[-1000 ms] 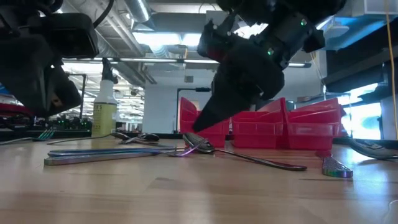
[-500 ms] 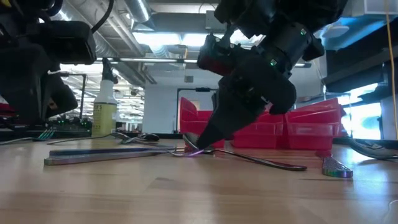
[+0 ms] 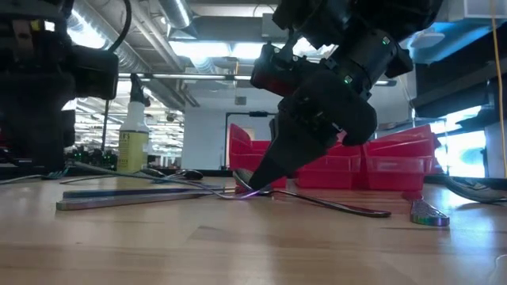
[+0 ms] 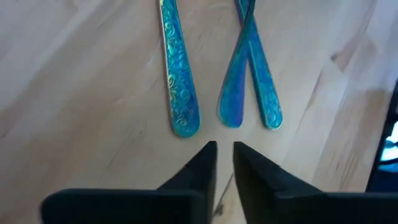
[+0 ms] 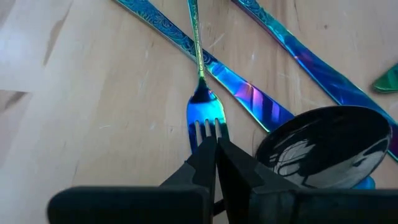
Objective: Sort silverware
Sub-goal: Put the blue fork into the left red silverware bin
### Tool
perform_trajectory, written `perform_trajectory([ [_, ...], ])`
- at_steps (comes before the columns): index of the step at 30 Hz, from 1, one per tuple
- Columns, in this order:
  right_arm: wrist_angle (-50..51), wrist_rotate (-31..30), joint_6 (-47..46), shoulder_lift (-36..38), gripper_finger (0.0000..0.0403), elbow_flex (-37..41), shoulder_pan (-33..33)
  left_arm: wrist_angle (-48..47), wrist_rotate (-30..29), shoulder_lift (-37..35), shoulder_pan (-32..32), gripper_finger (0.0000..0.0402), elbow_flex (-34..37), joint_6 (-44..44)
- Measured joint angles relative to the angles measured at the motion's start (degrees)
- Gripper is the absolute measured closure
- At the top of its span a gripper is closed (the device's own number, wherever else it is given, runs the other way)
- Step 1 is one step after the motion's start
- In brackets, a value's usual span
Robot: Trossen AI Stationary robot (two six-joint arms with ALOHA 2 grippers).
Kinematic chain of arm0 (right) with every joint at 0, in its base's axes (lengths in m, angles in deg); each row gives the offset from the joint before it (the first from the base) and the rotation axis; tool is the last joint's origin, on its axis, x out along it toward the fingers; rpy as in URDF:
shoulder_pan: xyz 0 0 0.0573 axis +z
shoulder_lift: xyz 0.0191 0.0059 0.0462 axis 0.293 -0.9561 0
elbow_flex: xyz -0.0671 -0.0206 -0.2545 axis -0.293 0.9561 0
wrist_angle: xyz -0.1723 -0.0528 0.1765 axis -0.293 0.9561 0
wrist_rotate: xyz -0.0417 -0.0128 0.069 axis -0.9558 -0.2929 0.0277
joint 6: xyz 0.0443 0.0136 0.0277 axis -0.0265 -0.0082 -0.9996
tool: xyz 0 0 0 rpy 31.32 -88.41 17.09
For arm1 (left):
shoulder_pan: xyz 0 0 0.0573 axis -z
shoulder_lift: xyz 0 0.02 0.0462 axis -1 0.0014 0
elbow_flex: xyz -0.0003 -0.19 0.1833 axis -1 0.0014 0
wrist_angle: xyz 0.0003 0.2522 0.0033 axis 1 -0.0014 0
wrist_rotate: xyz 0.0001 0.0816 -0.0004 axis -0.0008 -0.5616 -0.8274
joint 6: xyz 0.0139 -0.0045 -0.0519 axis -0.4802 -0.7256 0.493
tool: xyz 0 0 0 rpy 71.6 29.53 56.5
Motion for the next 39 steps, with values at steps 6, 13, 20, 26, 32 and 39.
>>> perform_trajectory([
  [6,0.01,-0.79,0.00,0.00,0.0403,0.00,0.00,0.61,0.16,0.00,0.73,0.0255,0.00,6.54],
  [13,-0.01,-1.22,0.09,0.00,0.0403,0.00,0.00,0.76,-0.34,0.00,1.49,0.0144,0.06,12.98],
  [20,0.05,-0.63,-0.42,0.00,0.0403,0.00,0.00,1.66,0.35,0.02,1.49,0.0121,0.44,19.05],
  [26,0.03,1.31,-2.75,0.00,0.0403,0.00,0.00,6.44,-0.32,0.02,1.47,0.0121,0.46,17.65],
  [32,0.01,1.30,-3.04,0.00,0.0403,0.00,0.02,8.32,-5.58,0.02,0.67,0.0121,0.46,16.10],
  [39,0.05,1.40,-3.02,0.00,0.0403,0.00,0.02,9.43,-6.74,0.04,-0.62,0.0121,0.46,17.58],
])
